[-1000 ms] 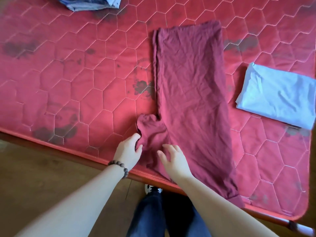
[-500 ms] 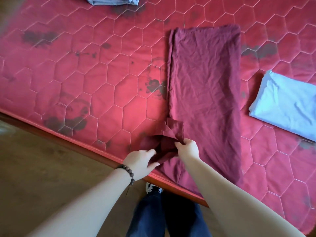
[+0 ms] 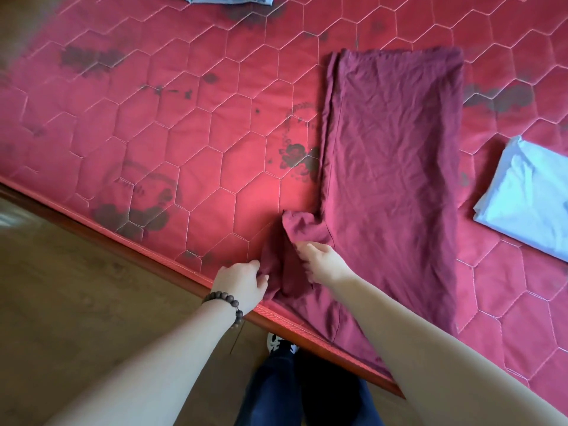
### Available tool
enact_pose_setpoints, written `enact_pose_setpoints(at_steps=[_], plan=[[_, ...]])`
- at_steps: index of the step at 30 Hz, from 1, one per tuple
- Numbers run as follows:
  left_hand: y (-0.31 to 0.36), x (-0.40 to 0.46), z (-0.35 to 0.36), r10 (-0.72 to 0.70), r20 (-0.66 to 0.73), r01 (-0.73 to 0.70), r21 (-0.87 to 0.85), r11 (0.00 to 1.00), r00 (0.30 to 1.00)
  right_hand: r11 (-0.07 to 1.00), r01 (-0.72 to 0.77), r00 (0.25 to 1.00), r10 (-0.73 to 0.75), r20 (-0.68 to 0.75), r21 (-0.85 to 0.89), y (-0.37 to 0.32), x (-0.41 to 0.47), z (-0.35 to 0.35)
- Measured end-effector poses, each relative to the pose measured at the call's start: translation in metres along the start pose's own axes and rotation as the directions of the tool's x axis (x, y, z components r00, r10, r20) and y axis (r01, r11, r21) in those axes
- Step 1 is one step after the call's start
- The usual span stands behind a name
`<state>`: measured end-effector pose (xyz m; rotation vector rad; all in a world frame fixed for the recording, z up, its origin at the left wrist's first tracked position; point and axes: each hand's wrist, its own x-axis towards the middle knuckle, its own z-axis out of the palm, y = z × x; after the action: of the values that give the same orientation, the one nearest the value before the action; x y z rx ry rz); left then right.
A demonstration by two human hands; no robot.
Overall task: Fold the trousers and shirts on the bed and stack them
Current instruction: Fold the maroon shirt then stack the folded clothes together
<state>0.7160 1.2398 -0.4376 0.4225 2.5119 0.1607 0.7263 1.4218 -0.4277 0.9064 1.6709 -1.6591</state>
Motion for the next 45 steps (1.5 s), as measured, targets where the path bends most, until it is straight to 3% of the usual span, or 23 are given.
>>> enact_pose_setpoints(at_steps=[2,5,8,10,11,12,13,15,18,20,23,27,29,30,32,34,36,39,45], plan=[[-0.003,0.003,0.0,-0.087,0.015,0.088,-0.1,0.991,0.996,0.956,-0.133,0.987,0.102,0.127,0.26,-0.007,0.0,-0.001],[-0.009,0.005,-0.001,-0.159,0.061,0.168,-0.186,0.968,0.985,0.914,-0.23,0.949,0.135,0.285,0.334,-0.015,0.0,-0.004],[-0.014,0.005,-0.002,-0.201,0.053,0.208,-0.23,0.951,0.978,0.956,-0.244,0.925,0.177,0.337,0.165,-0.022,0.002,0.001],[-0.016,0.004,-0.001,-0.222,-0.023,0.208,-0.265,0.941,0.975,0.992,-0.101,0.967,0.117,0.224,-0.082,-0.025,0.005,0.007],[-0.017,0.005,-0.001,-0.234,-0.075,0.202,-0.298,0.933,0.969,0.969,0.034,0.992,-0.004,0.124,-0.244,-0.025,0.008,0.008],[-0.016,0.005,-0.001,-0.257,-0.111,0.206,-0.342,0.917,0.96,0.885,0.175,0.983,-0.185,0.02,-0.431,-0.024,0.013,0.005],[-0.016,0.006,-0.001,-0.283,-0.12,0.216,-0.391,0.895,0.952,0.754,0.275,0.928,-0.371,-0.042,-0.596,-0.025,0.018,0.002],[-0.013,0.01,-0.001,-0.298,-0.025,0.254,-0.455,0.853,0.954,0.537,0.359,0.816,-0.578,-0.023,-0.764,-0.031,0.03,-0.004],[-0.007,0.014,0.003,-0.249,0.161,0.293,-0.381,0.877,0.955,0.231,0.286,0.862,-0.487,0.144,-0.93,-0.04,0.054,-0.006],[-0.005,0.018,0.005,-0.236,0.169,0.28,-0.323,0.904,0.957,0.1,0.228,0.905,-0.387,0.174,-0.968,-0.047,0.067,-0.005],[-0.006,0.021,0.001,-0.259,0.021,0.252,-0.309,0.917,0.966,0.092,0.23,0.887,-0.429,0.169,-0.969,-0.056,0.076,-0.005],[-0.003,0.019,-0.003,-0.384,-0.23,0.328,-0.247,0.912,0.894,0.146,0.274,0.68,-0.728,0.084,-0.951,-0.038,0.06,-0.002],[0.004,0.016,-0.002,-0.315,-0.328,0.249,-0.228,0.941,0.891,0.111,0.325,0.578,-0.809,0.104,-0.939,-0.011,0.046,-0.003],[0.009,0.016,0.0,-0.226,-0.378,0.157,-0.204,0.966,0.898,0.094,0.322,0.573,-0.811,0.115,-0.942,0.004,0.04,-0.005],[0.021,0.016,0.007,-0.012,-0.404,-0.045,-0.133,0.99,0.915,0.077,0.283,0.636,-0.761,0.127,-0.956,0.034,0.032,-0.01],[0.033,0.02,0.018,0.195,-0.357,-0.229,-0.057,0.972,0.914,0.062,0.24,0.724,-0.676,0.136,-0.969,0.06,0.026,-0.014],[0.041,0.028,0.03,0.338,-0.301,-0.346,0.029,0.938,0.892,0.05,0.216,0.759,-0.637,0.135,-0.975,0.077,0.026,-0.013],[0.048,0.045,0.042,0.414,-0.239,-0.395,0.124,0.91,0.879,0.08,0.189,0.767,-0.634,0.097,-0.979,0.086,0.031,-0.006],[0.051,0.082,0.044,0.391,-0.266,-0.384,0.081,0.92,0.881,0.108,0.16,0.746,-0.664,0.049,-0.981,0.095,0.03,0.002]])
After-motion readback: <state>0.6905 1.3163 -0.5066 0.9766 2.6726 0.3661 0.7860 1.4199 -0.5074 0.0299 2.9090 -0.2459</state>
